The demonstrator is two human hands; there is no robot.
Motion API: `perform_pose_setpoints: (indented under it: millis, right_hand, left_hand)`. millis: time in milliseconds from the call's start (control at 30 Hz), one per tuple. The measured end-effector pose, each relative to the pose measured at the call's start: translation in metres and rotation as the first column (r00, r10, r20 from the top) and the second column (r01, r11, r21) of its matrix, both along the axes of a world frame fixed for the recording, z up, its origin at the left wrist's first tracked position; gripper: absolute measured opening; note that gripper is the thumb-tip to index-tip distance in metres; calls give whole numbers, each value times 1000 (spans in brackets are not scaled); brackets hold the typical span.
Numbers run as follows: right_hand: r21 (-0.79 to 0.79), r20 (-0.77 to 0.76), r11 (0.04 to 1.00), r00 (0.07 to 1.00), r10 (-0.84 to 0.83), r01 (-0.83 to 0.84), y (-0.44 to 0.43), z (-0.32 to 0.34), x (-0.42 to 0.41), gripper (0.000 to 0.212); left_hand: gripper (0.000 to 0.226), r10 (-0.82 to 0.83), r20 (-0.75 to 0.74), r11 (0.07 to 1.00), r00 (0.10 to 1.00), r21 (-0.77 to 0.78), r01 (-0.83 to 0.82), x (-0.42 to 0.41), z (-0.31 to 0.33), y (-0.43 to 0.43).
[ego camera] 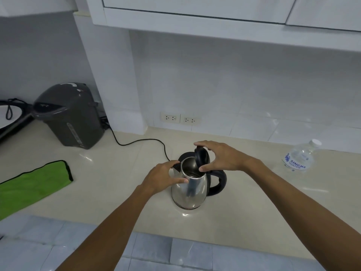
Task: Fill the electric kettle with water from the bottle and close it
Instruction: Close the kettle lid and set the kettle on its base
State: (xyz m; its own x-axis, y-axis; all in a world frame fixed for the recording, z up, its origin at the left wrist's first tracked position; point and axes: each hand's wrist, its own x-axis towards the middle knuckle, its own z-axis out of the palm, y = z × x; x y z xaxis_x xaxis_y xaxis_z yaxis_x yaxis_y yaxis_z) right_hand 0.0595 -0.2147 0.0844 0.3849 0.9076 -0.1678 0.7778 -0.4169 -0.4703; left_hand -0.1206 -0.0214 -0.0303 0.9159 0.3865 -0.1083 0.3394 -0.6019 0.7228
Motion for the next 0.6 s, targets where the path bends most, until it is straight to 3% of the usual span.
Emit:
perform_pose_setpoints:
  millis: [600]
  right_hand:
    - [-108,116,994,992,46,-33,30,-40,-14,96]
  left_hand:
    - [84,-8,-23,1000,1000,-30,8,4,-4,8]
